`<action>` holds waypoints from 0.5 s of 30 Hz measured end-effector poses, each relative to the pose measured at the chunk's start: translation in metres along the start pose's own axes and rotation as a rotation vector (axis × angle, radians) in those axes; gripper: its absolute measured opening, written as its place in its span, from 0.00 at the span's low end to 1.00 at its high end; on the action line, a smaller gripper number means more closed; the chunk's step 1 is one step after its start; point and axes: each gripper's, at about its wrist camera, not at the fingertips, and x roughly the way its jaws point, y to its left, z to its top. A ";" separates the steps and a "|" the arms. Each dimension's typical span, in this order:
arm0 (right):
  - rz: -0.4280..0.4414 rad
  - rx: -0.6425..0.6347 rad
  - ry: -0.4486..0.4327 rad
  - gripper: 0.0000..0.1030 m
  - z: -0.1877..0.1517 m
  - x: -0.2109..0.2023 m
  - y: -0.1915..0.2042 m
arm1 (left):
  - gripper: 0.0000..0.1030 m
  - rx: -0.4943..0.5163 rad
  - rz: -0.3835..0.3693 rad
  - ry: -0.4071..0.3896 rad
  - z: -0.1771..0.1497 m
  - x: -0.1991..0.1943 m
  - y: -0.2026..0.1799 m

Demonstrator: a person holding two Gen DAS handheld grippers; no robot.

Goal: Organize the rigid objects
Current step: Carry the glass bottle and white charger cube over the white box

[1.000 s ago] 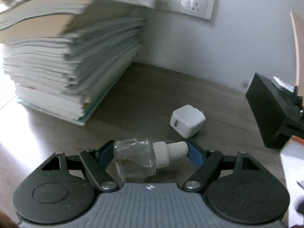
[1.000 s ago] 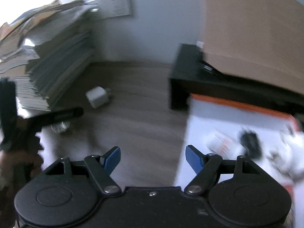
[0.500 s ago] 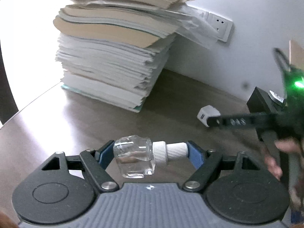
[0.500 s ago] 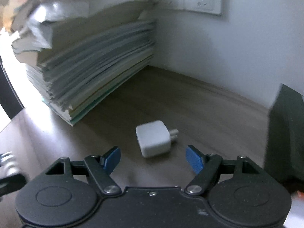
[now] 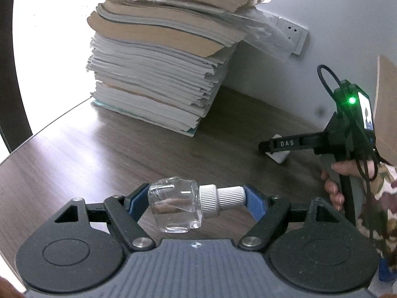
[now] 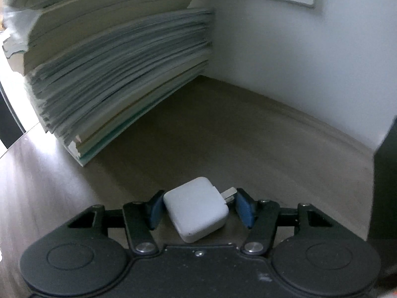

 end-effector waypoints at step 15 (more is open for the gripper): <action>-0.124 0.155 -0.167 0.70 -0.081 -0.204 -0.014 | 0.79 0.109 -0.156 -0.034 -0.005 -0.022 -0.081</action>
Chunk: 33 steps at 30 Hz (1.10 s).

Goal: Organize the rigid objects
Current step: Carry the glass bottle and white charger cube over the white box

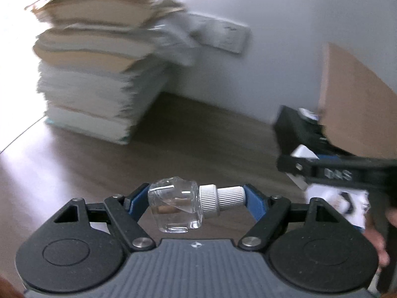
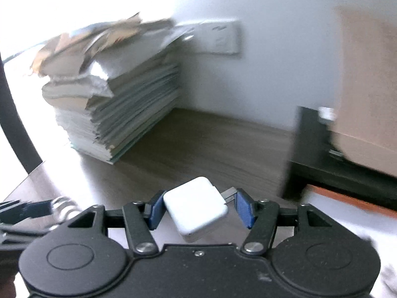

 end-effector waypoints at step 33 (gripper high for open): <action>-0.301 0.263 -0.020 0.70 -0.101 -0.175 -0.141 | 0.79 0.268 -0.263 0.095 -0.042 -0.005 -0.220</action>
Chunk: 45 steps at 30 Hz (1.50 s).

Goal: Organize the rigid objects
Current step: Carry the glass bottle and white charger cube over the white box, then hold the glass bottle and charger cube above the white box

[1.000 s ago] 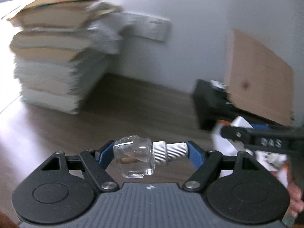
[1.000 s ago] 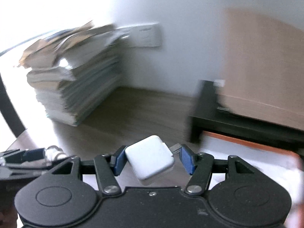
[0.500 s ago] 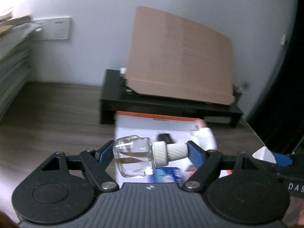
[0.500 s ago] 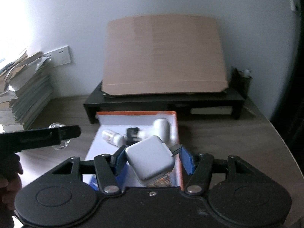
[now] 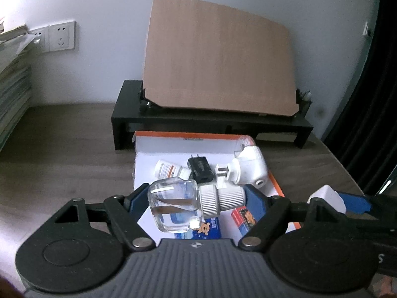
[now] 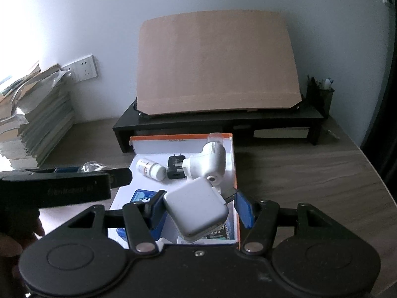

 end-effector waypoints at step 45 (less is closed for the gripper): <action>0.034 -0.042 0.028 0.70 0.016 0.026 0.011 | 0.79 -0.059 0.063 0.024 0.002 0.005 0.014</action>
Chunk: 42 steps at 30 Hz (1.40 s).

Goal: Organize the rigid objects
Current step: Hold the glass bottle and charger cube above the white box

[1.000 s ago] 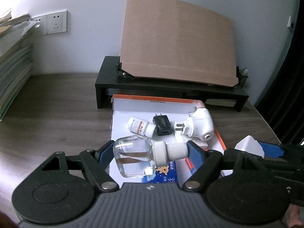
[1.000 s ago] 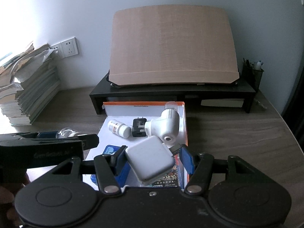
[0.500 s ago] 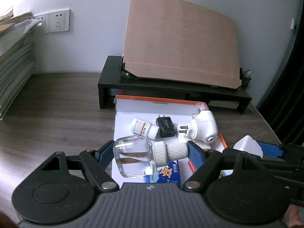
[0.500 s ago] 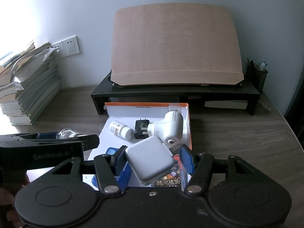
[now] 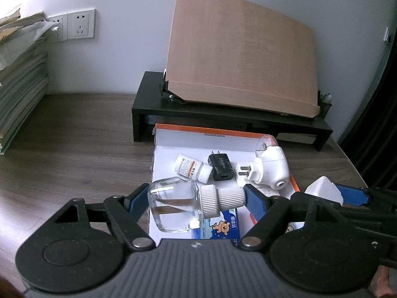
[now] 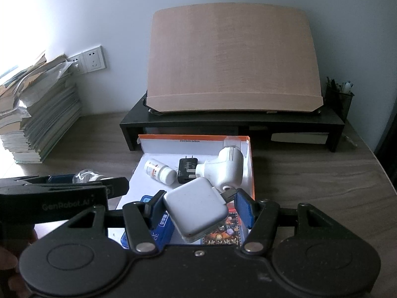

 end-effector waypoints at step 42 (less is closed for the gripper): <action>0.001 0.008 0.022 0.59 -0.001 0.010 -0.002 | 0.79 -0.011 0.005 0.011 -0.001 0.006 0.000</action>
